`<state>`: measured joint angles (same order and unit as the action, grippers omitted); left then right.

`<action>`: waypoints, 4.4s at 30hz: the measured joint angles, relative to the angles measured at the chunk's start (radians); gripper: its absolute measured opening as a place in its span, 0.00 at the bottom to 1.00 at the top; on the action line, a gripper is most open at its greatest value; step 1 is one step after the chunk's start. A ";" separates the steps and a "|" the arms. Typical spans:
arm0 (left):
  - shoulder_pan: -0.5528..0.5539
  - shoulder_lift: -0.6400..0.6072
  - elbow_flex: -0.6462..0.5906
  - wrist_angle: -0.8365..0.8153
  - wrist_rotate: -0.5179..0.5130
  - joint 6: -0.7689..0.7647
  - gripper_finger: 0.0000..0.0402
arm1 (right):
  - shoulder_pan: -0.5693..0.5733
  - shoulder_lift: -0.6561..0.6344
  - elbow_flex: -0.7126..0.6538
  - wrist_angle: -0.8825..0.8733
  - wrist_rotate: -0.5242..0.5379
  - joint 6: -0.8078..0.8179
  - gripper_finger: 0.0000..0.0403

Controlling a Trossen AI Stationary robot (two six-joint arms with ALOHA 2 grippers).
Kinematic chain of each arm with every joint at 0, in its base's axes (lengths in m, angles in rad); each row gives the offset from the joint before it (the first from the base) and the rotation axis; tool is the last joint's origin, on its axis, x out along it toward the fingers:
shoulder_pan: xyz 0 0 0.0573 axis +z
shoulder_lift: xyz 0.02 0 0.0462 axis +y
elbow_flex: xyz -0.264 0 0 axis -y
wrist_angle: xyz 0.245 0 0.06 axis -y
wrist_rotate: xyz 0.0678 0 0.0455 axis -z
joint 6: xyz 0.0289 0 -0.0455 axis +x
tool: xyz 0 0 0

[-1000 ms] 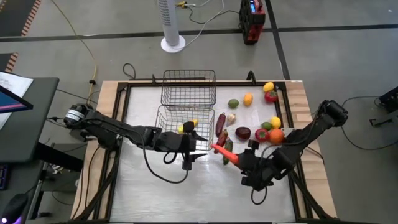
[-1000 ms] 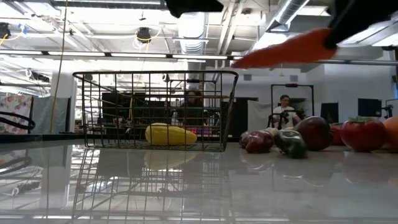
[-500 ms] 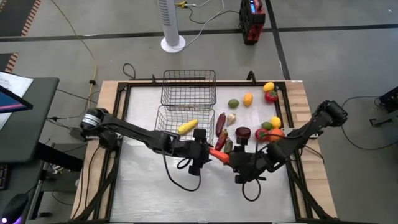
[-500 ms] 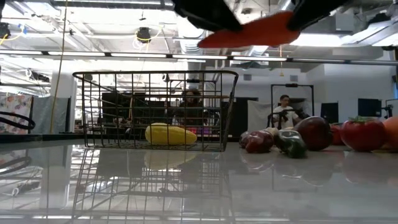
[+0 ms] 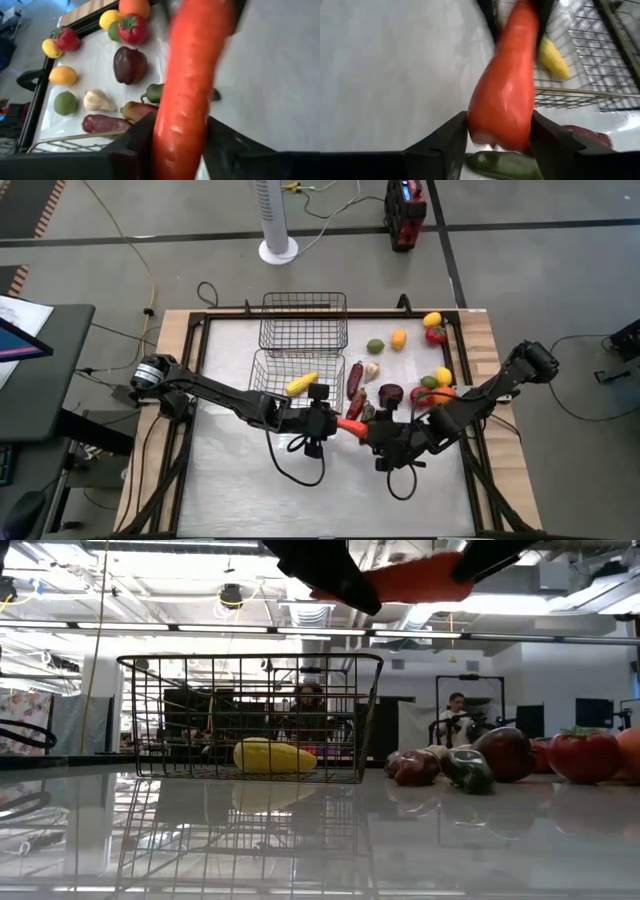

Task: Sort produce into baskets
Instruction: Put the carrot into the bottom wire basket, then put the green chili pepper into the bottom wire basket

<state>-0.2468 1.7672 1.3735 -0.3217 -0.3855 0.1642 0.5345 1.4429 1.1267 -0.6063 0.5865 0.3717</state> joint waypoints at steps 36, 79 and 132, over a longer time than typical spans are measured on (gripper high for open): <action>0.213 -0.270 -0.271 -0.179 0.000 -0.241 0.26 | 0.084 -0.332 -0.231 -0.256 0.371 0.353 0.78; 0.122 -0.507 -0.315 -0.187 -0.109 -0.384 0.67 | -0.051 0.292 -0.293 0.273 0.182 0.834 0.78; 0.122 -0.507 -0.314 -0.184 -0.086 -0.391 0.67 | 0.132 0.261 -0.411 0.148 0.209 0.752 0.73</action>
<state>-0.1249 1.2602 1.0592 -0.5055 -0.4717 -0.2272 0.6663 1.7041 0.7153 -0.4588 0.7956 1.1233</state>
